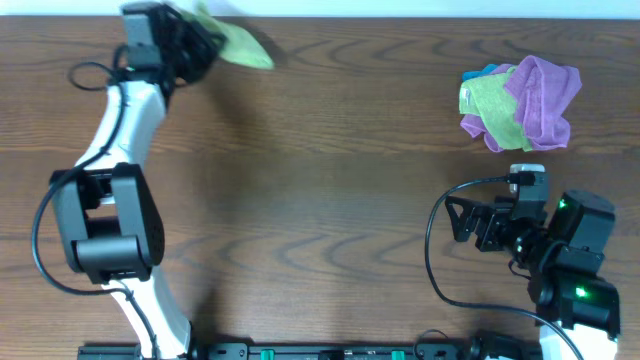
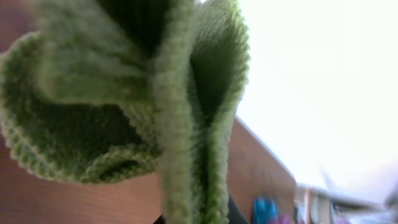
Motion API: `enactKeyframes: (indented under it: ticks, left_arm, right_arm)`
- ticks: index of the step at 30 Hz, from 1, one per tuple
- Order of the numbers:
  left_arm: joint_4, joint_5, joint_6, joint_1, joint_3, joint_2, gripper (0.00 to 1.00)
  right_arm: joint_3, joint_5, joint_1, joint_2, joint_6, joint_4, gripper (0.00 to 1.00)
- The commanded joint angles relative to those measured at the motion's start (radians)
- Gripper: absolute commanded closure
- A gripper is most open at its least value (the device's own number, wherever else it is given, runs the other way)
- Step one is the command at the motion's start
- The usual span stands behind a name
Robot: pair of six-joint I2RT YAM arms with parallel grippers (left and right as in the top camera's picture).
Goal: Fold the cloth
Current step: 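Lift the folded towel with the left gripper toward the top left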
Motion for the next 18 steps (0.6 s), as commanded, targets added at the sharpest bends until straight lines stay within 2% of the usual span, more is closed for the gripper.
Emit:
enactKeyframes:
  ticks: [1, 4, 8, 12, 18]
  left_arm:
    - [-0.006, -0.150, 0.042, 0.019, 0.044, 0.000, 0.94]
    - [-0.003, -0.233, 0.043, 0.031, 0.045, 0.007, 0.94]
    - [0.056, -0.224, 0.048, 0.043, 0.047, 0.067, 0.94]
    - [0.087, -0.124, 0.039, 0.044, 0.089, 0.171, 0.94]
    - [0.073, 0.105, 0.038, 0.044, 0.203, 0.315, 0.95]
  right_arm:
    - [-0.003, -0.018, -0.008, -0.001, 0.007, -0.001, 0.01]
    - [-0.003, -0.018, -0.008, -0.001, 0.007, -0.001, 0.01]
    - [-0.003, -0.018, -0.008, -0.001, 0.007, -0.001, 0.01]
    - [-0.003, -0.018, -0.008, -0.001, 0.007, -0.001, 0.01]
    - [-0.003, -0.018, -0.008, -0.001, 0.007, -0.001, 0.01]
